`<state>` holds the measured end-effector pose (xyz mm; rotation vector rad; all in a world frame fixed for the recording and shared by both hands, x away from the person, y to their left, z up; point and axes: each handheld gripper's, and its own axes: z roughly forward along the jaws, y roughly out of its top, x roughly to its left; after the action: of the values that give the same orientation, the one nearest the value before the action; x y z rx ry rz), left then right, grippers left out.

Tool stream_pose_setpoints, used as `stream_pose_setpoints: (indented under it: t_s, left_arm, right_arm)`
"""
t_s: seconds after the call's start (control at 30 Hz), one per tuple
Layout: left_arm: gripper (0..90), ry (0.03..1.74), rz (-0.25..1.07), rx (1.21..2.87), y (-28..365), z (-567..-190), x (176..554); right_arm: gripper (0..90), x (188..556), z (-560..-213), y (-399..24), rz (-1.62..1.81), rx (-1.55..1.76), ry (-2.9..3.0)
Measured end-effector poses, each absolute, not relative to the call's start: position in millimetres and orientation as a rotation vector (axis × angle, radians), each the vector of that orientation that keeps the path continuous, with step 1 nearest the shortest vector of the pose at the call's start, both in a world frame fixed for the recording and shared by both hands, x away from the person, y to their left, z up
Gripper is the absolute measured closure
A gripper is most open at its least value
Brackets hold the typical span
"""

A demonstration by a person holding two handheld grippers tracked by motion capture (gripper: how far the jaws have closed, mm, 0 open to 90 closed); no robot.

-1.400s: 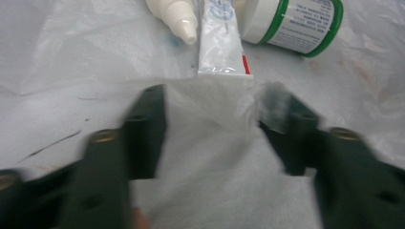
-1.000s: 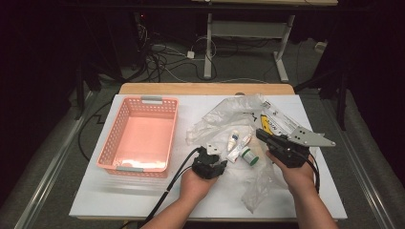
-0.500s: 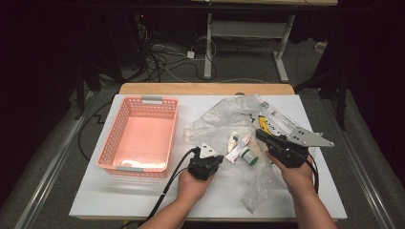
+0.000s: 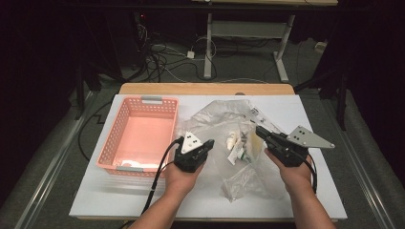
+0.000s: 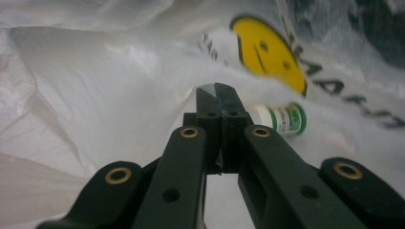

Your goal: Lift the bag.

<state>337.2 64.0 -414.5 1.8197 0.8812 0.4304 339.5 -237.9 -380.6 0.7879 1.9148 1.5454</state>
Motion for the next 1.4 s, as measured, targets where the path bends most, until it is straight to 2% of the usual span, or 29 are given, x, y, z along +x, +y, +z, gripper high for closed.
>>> stream_pose_setpoints:
  t_s: [0.37, 0.8, 1.1, 1.27, 1.4]
  left_arm:
    - [88.1, 0.763, 0.63, 1.766, 58.0, -346.2, 345.3]
    - [88.1, 0.654, 0.72, 1.679, 34.2, -273.6, 369.0]
    - [88.1, 0.605, 0.746, 1.641, 13.3, -227.3, 387.2]
    - [88.1, 0.592, 0.745, 1.633, 7.4, -216.9, 390.5]
    - [88.1, 0.634, 0.716, 1.67, 5.0, -233.5, 401.0]
  right_arm:
    - [90.0, 345.2, -346.1, -226.9, 1.584, 0.767, 1.775]
    - [90.0, 360.1, -295.2, -221.4, 1.63, 0.723, 1.631]
    - [90.0, 372.1, -242.4, -248.9, 1.607, 0.744, 1.499]
    - [90.0, 370.2, -226.1, -262.7, 1.607, 0.745, 1.457]
    - [90.0, 373.4, -236.8, -267.1, 1.587, 0.769, 1.479]
